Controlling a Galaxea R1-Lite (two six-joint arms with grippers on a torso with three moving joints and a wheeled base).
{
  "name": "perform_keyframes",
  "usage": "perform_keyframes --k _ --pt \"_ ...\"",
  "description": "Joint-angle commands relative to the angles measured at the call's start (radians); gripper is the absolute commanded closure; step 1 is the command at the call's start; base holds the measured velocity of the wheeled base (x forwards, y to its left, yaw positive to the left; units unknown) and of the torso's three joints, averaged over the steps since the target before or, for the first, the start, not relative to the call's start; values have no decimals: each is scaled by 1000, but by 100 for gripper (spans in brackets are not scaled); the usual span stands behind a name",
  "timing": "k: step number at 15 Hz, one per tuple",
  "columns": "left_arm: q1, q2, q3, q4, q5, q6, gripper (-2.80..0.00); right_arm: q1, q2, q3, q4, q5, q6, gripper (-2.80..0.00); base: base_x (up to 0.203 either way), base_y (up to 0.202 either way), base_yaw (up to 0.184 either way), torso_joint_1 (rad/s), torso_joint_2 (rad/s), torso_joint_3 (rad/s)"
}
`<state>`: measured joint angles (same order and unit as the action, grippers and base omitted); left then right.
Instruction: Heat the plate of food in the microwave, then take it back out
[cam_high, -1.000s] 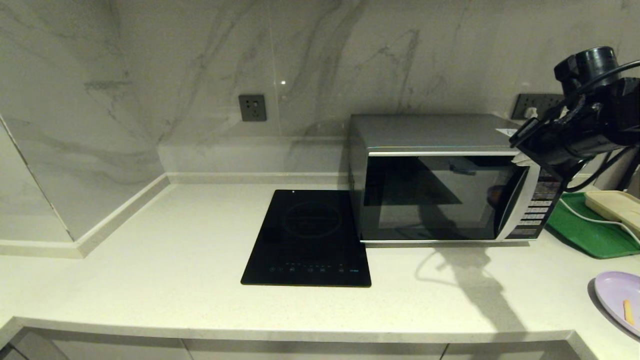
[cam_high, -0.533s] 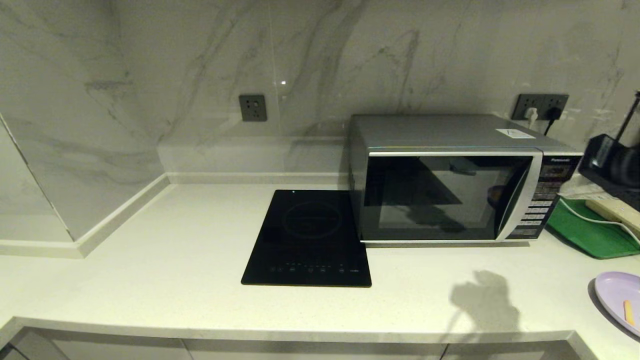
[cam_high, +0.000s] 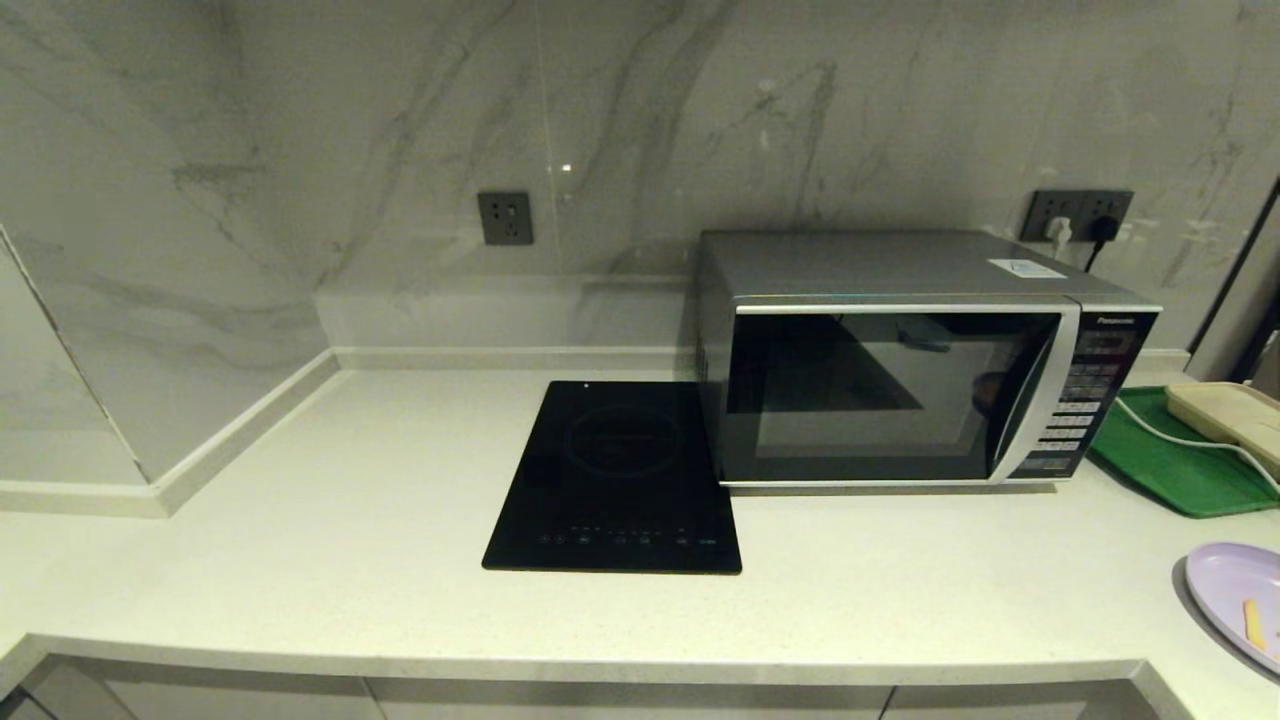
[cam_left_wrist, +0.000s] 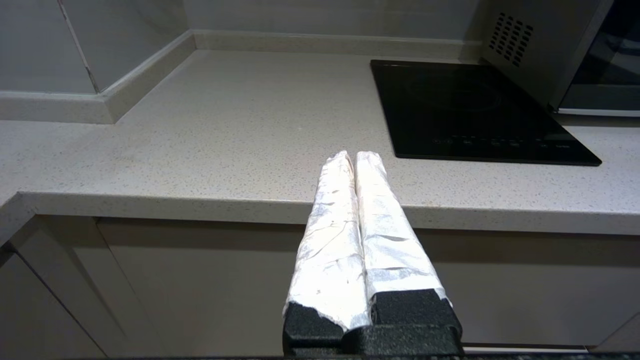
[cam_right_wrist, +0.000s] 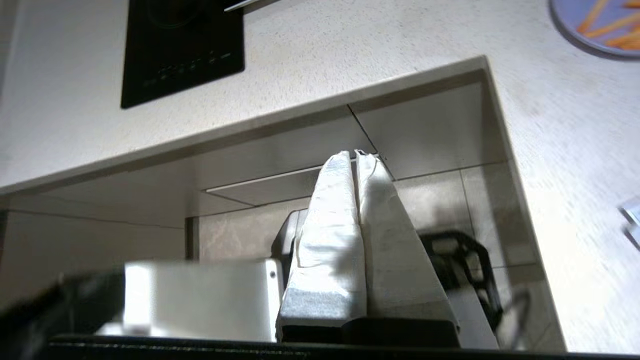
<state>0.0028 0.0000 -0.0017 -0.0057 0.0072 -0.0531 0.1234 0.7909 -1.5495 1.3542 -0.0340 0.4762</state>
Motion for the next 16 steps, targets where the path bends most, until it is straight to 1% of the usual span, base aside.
perform_keyframes --k 1,3,6,8,9,10,11,12,13,14,16 --pt "0 0 0 0 0 -1 0 -59 -200 -119 154 0 -7 0 0 0 0 0 0 0" --pt "0 0 0 0 0 -1 0 -92 -318 -124 168 1 -48 0 0 0 0 0 0 0" --pt "0 0 0 0 0 -1 0 -104 -496 -95 174 4 -79 0 0 0 0 0 0 0" --pt "0 0 0 0 0 -1 0 -107 -627 -20 175 16 -94 0 0 0 0 0 0 0" --pt "0 0 0 0 0 -1 0 -108 -692 49 156 28 -113 0 0 0 0 0 0 0" --pt "0 0 0 0 0 -1 0 -110 -738 146 105 41 -133 0 0 0 0 0 0 0" --pt "0 0 0 0 0 -1 0 -112 -763 226 24 53 -153 0 0 0 0 0 0 0" --pt "0 0 0 0 0 -1 0 -114 -775 294 -78 64 -193 0 0 0 0 0 0 0" --pt "0 0 0 0 0 -1 0 -114 -781 374 -154 70 -248 0 0 0 0 0 0 0" --pt "0 0 0 0 0 -1 0 -115 -784 467 -224 74 -285 0 0 0 0 0 0 0" --pt "0 0 0 0 0 -1 0 -115 -787 650 -372 76 -317 0 0 0 0 0 0 0"
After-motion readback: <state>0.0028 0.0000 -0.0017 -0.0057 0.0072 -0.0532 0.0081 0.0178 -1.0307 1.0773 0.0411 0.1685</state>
